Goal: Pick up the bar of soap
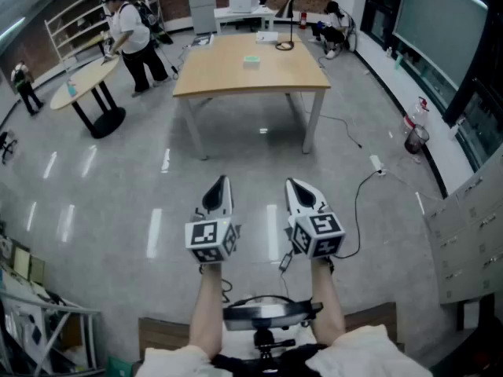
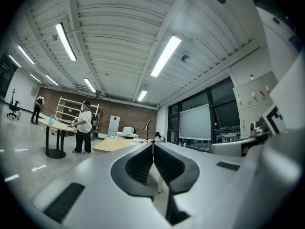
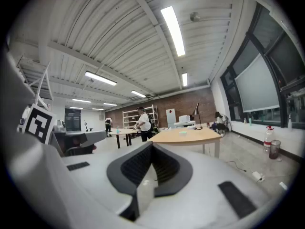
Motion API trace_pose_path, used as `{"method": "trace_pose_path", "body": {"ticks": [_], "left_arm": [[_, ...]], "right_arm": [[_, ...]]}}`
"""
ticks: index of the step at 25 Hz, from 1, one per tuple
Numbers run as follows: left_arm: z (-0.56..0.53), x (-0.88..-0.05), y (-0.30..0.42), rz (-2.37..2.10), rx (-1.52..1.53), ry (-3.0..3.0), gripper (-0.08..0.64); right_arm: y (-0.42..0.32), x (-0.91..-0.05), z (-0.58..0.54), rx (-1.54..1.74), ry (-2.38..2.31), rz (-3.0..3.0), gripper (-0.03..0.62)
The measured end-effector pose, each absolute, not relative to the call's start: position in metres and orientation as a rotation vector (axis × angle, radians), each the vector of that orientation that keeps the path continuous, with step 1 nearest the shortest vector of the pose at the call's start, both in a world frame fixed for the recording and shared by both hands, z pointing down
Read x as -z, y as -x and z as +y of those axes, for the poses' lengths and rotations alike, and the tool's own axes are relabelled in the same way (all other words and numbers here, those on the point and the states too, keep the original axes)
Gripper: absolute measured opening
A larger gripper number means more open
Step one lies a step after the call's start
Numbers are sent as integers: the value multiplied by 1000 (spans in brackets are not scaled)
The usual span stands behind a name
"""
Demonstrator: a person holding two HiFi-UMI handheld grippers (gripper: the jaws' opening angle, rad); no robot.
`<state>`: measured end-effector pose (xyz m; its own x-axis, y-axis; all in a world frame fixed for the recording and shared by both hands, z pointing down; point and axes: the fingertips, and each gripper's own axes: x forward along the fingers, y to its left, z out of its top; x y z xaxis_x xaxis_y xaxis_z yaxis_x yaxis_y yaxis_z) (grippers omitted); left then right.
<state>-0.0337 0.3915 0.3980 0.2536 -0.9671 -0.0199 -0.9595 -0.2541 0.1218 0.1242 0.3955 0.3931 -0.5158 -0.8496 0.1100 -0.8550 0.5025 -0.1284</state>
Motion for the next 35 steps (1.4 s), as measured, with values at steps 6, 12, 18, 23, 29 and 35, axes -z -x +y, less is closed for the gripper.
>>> {"method": "trace_pose_path", "body": {"ticks": [6, 12, 18, 23, 29, 35], "left_arm": [[388, -397, 31, -1888, 128, -2420, 15], [384, -400, 29, -1879, 79, -2444, 15], [380, -403, 27, -1878, 51, -2388, 15], [369, -412, 22, -1878, 59, -2375, 15], [348, -423, 21, -1908, 148, -2338, 15], [300, -442, 37, -1921, 129, -2279, 15]], "right_arm": [[-124, -393, 391, -209, -1511, -2686, 5], [-128, -399, 386, -208, -1529, -2656, 5], [-133, -407, 379, -211, -1512, -2658, 5], [-135, -404, 368, -222, -1497, -2681, 5], [-139, -424, 340, -268, -1482, -2683, 5], [-122, -436, 293, -309, -1424, -2723, 6]]}}
